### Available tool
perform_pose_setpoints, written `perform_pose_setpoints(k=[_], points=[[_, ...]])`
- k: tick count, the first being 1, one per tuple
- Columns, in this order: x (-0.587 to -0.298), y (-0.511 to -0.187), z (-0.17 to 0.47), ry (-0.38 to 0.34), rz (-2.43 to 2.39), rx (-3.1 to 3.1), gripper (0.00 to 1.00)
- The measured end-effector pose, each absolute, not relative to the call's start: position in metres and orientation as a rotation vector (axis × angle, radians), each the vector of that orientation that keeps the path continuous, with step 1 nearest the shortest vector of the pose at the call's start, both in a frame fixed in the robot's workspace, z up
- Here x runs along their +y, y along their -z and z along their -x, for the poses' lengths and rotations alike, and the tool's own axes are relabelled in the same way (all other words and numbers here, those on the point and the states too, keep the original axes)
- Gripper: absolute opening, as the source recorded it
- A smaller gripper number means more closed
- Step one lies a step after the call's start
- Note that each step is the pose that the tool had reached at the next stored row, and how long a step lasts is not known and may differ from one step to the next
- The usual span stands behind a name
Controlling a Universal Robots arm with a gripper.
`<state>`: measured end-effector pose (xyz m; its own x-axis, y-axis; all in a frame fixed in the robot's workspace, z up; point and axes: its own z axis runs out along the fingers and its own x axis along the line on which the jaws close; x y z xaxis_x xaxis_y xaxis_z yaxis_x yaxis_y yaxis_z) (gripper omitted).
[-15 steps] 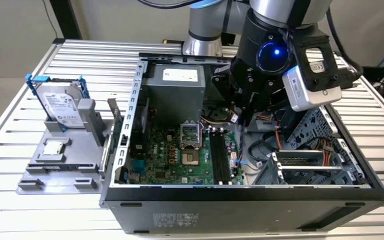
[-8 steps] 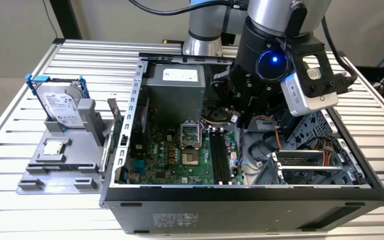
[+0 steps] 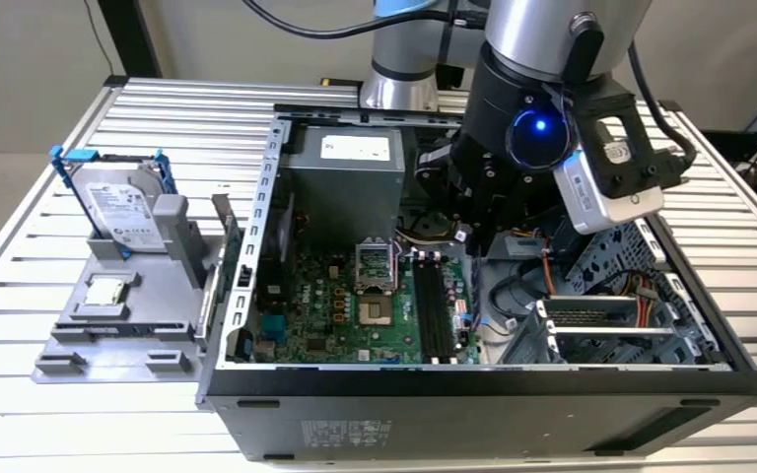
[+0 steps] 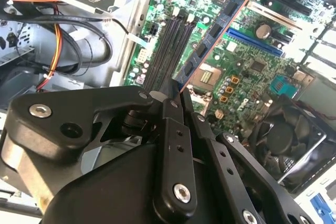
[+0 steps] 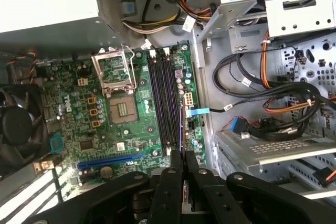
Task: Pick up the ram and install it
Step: 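Insert the ram into the slot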
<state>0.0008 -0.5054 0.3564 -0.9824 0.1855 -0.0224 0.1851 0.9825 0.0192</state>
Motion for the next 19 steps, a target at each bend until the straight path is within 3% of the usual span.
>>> perform_pose_setpoints(k=[19], points=[[-0.5054, -0.3529, -0.0008, -0.027, -0.288, 3.103, 0.0]])
